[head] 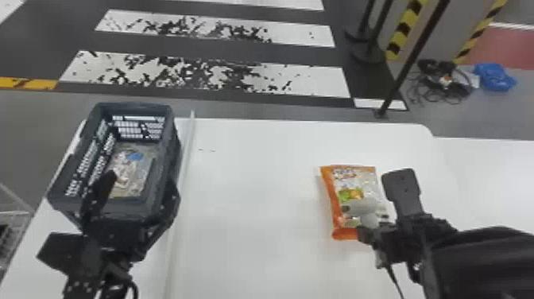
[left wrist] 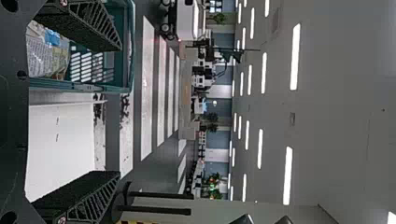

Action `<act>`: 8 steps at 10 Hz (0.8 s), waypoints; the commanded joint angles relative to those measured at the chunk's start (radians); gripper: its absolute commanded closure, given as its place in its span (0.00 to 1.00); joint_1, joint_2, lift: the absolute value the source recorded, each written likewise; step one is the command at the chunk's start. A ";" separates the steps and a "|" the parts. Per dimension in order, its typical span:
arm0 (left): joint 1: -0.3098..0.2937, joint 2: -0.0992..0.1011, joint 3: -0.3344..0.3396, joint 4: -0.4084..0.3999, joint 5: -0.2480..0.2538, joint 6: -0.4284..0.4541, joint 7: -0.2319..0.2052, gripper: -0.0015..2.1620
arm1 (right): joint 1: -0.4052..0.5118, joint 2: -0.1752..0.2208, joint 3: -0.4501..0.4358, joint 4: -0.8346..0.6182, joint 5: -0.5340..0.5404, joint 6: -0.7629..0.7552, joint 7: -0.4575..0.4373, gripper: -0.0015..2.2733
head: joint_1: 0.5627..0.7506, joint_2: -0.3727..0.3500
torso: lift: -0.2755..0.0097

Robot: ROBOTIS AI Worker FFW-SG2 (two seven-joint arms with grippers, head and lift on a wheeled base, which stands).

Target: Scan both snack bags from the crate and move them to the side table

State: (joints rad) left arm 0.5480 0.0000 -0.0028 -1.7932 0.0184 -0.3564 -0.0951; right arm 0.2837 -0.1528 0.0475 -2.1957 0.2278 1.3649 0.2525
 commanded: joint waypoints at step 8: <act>-0.003 -0.003 0.003 0.009 0.000 0.000 0.000 0.02 | -0.017 -0.016 -0.127 -0.010 -0.067 -0.019 -0.002 0.99 | 0.70 0.33 | 0.86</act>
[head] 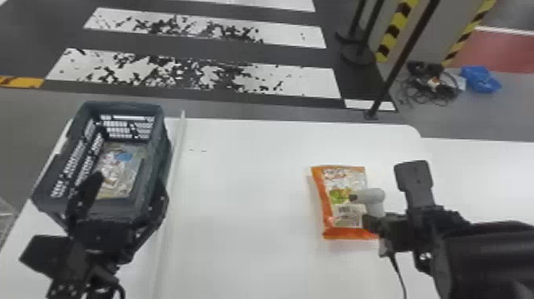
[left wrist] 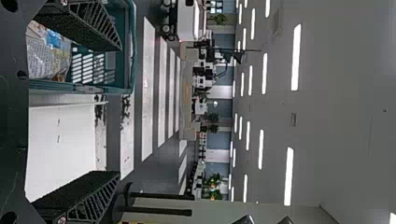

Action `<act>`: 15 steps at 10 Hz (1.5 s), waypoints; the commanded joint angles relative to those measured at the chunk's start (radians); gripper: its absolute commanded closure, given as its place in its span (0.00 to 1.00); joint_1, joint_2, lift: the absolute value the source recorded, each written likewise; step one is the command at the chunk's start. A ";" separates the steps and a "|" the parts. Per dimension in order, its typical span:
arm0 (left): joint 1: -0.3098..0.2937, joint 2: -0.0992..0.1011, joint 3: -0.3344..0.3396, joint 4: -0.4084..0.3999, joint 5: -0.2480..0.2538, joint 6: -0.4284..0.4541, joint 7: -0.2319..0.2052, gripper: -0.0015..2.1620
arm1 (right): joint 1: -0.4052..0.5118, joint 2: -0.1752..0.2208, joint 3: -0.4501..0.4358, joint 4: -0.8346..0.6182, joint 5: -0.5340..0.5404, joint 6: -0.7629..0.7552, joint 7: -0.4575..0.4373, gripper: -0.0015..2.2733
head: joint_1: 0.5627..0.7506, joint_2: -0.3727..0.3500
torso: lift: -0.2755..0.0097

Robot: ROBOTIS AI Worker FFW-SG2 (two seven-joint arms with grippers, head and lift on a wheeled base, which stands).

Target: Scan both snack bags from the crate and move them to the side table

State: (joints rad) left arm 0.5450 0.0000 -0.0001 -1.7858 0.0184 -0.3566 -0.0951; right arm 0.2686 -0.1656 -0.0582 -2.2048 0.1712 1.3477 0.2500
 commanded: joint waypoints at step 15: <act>0.001 -0.003 -0.001 0.002 0.000 0.003 0.000 0.02 | -0.175 -0.160 -0.252 0.660 -0.082 -0.511 -0.041 0.99 | 0.70 0.03 | 0.86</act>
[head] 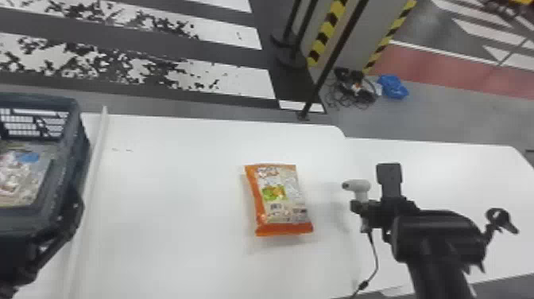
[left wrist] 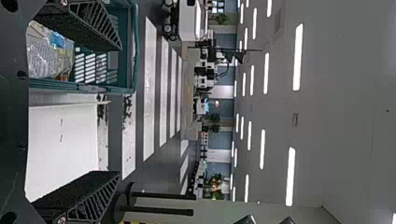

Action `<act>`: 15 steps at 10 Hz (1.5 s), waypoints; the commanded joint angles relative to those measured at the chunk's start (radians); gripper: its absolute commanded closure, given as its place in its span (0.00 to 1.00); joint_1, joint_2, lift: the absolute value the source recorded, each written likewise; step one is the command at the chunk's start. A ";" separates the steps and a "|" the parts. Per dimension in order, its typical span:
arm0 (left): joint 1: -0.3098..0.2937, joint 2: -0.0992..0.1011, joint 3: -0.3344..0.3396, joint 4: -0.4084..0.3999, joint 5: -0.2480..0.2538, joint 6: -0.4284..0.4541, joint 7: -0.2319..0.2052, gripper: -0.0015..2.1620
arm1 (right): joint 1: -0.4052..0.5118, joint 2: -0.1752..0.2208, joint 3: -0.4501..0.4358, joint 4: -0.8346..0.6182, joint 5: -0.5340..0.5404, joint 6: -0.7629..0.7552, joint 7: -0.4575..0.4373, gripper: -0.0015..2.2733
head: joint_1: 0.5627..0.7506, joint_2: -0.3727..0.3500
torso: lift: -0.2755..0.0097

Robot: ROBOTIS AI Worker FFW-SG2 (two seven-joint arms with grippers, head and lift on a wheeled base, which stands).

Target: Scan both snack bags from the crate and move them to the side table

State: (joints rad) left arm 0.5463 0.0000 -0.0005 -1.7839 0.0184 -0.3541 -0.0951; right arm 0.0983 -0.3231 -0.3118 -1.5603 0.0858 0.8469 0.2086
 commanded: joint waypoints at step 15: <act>0.001 0.000 -0.004 -0.002 0.000 -0.002 0.000 0.02 | -0.043 -0.011 0.045 0.180 0.019 -0.142 -0.018 0.78 | 0.70 0.03 | 0.86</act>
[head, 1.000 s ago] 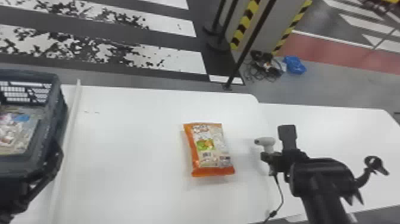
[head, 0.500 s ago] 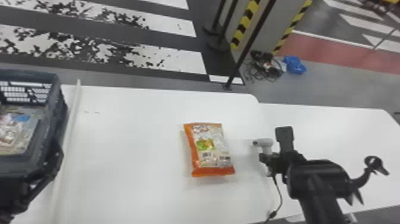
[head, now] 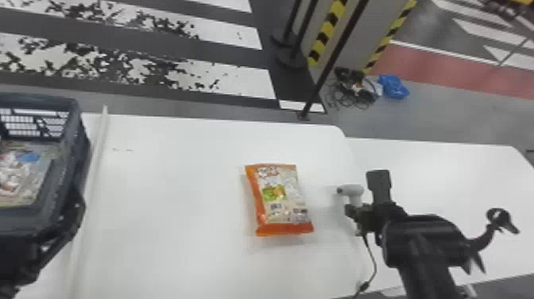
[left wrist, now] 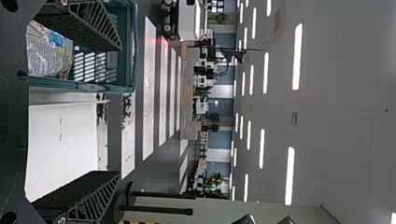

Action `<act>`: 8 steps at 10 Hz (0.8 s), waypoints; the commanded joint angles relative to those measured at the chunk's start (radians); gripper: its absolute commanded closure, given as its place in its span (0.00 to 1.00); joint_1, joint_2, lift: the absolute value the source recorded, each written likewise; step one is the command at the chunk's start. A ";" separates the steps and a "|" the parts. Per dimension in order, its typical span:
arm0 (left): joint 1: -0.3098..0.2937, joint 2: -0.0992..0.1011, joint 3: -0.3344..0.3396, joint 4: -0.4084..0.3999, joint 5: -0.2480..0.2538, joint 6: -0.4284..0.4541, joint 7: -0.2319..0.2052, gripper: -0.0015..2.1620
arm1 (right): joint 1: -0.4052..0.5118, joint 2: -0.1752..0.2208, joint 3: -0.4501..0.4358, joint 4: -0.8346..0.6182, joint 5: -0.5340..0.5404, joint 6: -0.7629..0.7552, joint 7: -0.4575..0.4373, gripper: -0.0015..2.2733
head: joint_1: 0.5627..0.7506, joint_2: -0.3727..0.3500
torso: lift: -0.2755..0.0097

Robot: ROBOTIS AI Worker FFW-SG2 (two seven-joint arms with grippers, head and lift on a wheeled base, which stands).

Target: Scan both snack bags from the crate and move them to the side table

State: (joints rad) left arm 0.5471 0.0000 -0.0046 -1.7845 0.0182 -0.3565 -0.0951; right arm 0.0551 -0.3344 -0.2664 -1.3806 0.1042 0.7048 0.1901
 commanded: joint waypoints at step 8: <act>0.005 -0.002 0.005 -0.001 0.000 -0.003 0.000 0.02 | 0.115 0.025 -0.088 -0.253 -0.113 0.098 -0.060 0.04 | 0.70 0.03 | 0.86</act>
State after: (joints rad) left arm 0.5521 0.0000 -0.0002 -1.7857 0.0190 -0.3596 -0.0951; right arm 0.1478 -0.3128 -0.3348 -1.5801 0.0275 0.7766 0.1335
